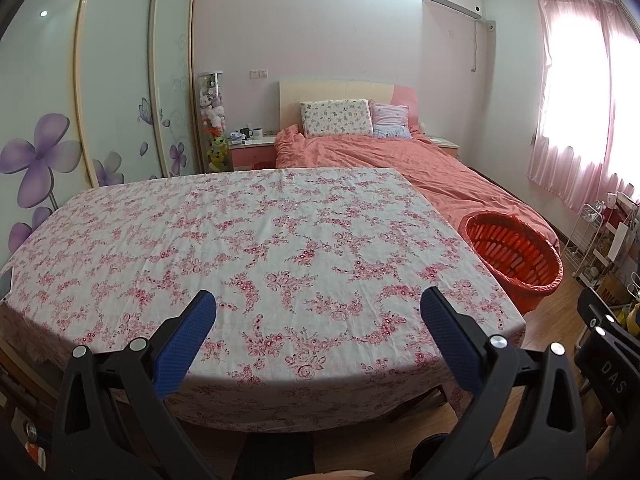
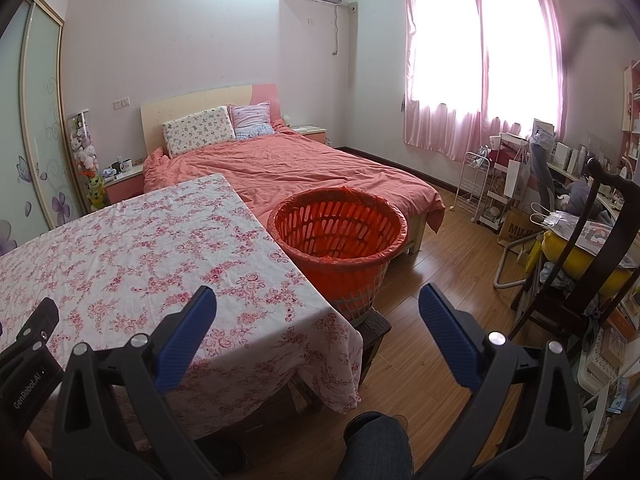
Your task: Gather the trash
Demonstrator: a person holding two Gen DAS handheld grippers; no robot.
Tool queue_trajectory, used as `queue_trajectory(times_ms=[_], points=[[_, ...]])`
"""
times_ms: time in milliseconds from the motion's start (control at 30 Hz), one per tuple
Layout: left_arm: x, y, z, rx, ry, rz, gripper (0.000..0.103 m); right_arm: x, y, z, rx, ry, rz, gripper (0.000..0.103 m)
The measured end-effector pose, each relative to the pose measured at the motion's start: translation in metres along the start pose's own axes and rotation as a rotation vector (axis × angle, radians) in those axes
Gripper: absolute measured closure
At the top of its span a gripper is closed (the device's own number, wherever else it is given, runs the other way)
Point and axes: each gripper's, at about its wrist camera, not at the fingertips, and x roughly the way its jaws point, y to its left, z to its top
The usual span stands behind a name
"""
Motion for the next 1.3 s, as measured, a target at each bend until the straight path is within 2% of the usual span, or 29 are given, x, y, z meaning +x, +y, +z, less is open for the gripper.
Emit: queue_trajectory(times_ms=[1300], points=[[0.0022,-0.0003,0.0001,0.002,0.009,0.003,0.002,0.0018,0.0020,0.0012,-0.003,0.001,-0.001,0.004]])
